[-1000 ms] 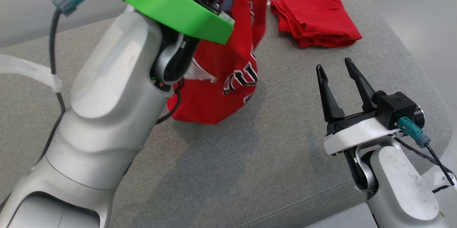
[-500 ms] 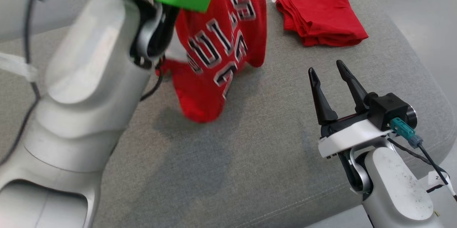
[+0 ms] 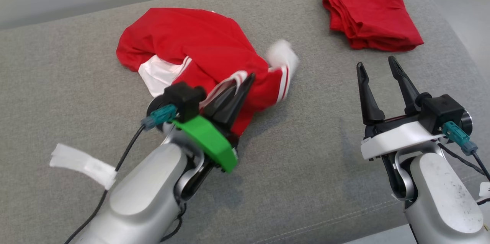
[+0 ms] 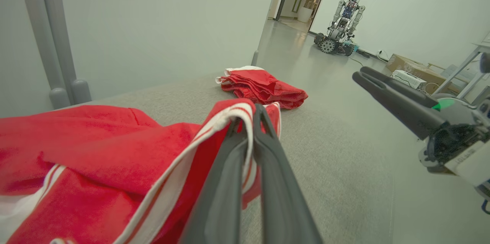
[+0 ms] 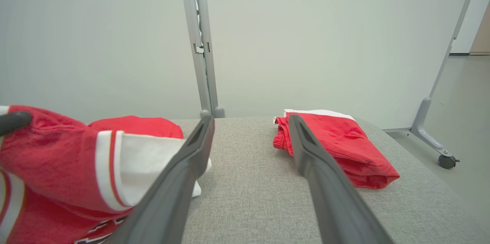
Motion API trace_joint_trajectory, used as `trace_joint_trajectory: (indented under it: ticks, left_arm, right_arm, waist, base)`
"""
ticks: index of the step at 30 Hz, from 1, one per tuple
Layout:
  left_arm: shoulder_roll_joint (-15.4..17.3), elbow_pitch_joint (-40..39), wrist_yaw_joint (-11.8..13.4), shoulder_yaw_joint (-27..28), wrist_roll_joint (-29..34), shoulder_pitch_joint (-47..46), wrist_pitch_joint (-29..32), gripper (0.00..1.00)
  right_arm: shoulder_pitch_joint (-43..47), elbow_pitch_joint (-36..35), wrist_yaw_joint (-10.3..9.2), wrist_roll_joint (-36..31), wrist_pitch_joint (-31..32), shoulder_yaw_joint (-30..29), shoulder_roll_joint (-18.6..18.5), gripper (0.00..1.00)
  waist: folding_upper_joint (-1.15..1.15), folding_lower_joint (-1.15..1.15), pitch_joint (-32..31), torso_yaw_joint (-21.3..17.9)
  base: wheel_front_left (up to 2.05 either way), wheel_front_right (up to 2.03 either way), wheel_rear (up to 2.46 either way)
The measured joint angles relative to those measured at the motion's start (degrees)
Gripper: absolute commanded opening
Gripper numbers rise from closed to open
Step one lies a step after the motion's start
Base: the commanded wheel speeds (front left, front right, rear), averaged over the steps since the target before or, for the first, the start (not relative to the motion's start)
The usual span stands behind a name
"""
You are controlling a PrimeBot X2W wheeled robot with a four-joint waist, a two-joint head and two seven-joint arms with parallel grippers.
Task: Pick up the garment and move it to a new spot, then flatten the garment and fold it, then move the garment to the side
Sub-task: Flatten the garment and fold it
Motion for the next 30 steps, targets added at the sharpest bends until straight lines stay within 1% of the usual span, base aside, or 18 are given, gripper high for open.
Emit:
trace_joint_trajectory:
  ticks: [2, 3, 6, 9, 10, 11, 13, 14, 15, 18, 20, 23, 25, 28, 30]
  left_arm:
    - [2.2, 0.7, 0.0, 0.4, -0.2, 2.8, 0.0, 0.00]
    - [2.8, 0.6, 0.0, 1.4, -0.5, 3.8, -0.2, 0.00]
    - [3.4, 0.1, 0.0, 2.4, -0.5, 4.7, -0.5, 0.00]
    - [3.5, -1.6, 0.2, 5.3, -0.4, 5.4, -0.5, 0.00]
    - [3.9, -2.3, 0.7, 6.3, -0.1, 5.4, -0.5, 0.00]
    - [4.3, -3.5, 1.3, 8.3, 0.4, 5.6, -0.5, 0.00]
    - [5.2, -7.0, 3.1, 14.0, 1.5, 5.8, -0.5, 0.00]
    - [5.5, -8.8, 4.2, 17.3, 1.8, 5.8, -0.6, 0.00]
    - [6.3, -11.9, 6.2, 22.6, 2.4, 6.2, -0.7, 0.00]
    - [8.2, -14.0, 9.3, 28.9, 2.9, 10.1, -1.0, 0.00]
    - [9.7, -14.0, 10.8, 31.3, 3.2, 14.4, -1.0, 0.00]
    - [9.9, -13.8, 11.1, 33.5, 3.0, 20.3, -1.0, 0.00]
    - [9.2, -13.9, 11.1, 34.6, 2.7, 22.9, -0.9, 0.00]
    - [8.0, -14.0, 11.1, 36.4, 2.4, 25.6, -0.9, 0.00]
    - [7.3, -14.1, 11.1, 38.2, 2.3, 27.0, -0.9, 0.00]
  right_arm:
    - [0.0, 0.0, -0.01, 0.0, 0.0, -0.2, 0.0, 1.00]
    - [0.0, 0.0, 0.00, 0.0, 0.0, -0.2, 0.0, 1.00]
    - [0.1, 0.0, 0.00, 0.0, 0.0, -0.2, 0.0, 1.00]
    - [0.2, 0.3, 0.04, 0.0, 0.0, -0.2, 0.0, 1.00]
    - [0.2, 0.3, 0.04, 0.0, 0.0, -0.1, 0.0, 1.00]
    - [0.2, 0.3, 0.05, 0.0, 0.0, 0.0, 0.0, 1.00]
    - [0.4, 0.5, 0.07, 0.0, 0.0, 0.1, 0.0, 1.00]
    - [0.6, 0.6, 0.09, 0.0, 0.0, 0.2, 0.1, 1.00]
    - [1.1, 0.7, 0.14, 0.0, 0.0, 0.5, 0.1, 1.00]
    - [1.5, 0.8, 0.15, 0.0, 0.0, 0.5, 0.2, 1.00]
    - [1.6, 0.8, 0.31, 0.0, 0.0, 0.5, 0.2, 1.00]
    - [1.9, 0.7, 0.31, 0.0, 0.0, 0.4, 0.1, 1.00]
    - [2.2, 0.8, 0.32, 0.0, 0.0, 0.4, 0.0, 1.00]
    - [2.2, 1.2, 0.88, 0.0, 0.0, 0.6, 0.0, 1.00]
    - [2.2, 1.9, 1.58, 0.0, 0.0, 1.0, -0.2, 1.00]
  waist:
    - [0.00, 0.00, 0.2, 0.9]
    - [0.00, 0.00, 0.2, 1.4]
    - [0.00, 0.00, 0.2, 2.4]
    - [0.00, 0.00, 0.0, 3.8]
    - [0.00, 0.00, -0.1, 4.2]
    - [0.00, 0.00, -0.3, 4.6]
    - [0.00, 0.00, -0.9, 5.2]
    - [0.00, 0.00, -1.2, 5.5]
    - [0.00, 0.00, -1.8, 6.0]
    - [0.00, 0.00, -2.5, 6.5]
    - [0.00, 0.00, -2.7, 6.8]
    - [0.00, 0.00, -2.5, 7.1]
    - [0.00, 0.00, -2.2, 7.4]
    - [0.00, 0.00, -1.8, 7.8]
    - [0.00, 0.00, -1.6, 8.2]
  base:
    - [0.00, 0.00, 0.00]
    - [0.00, 0.00, 0.00]
    - [0.00, 0.00, 0.00]
    - [0.00, 0.00, 0.00]
    - [0.00, 0.00, 0.00]
    - [0.00, 0.00, 0.00]
    - [0.00, 0.00, 0.00]
    - [0.00, 0.00, 0.00]
    - [0.00, 0.00, 0.00]
    - [0.00, 0.00, 0.00]
    - [0.00, 0.00, 0.00]
    - [0.00, 0.00, 0.00]
    - [0.00, 0.00, 0.00]
    - [0.00, 0.00, 0.00]
    - [0.00, 0.00, 0.00]
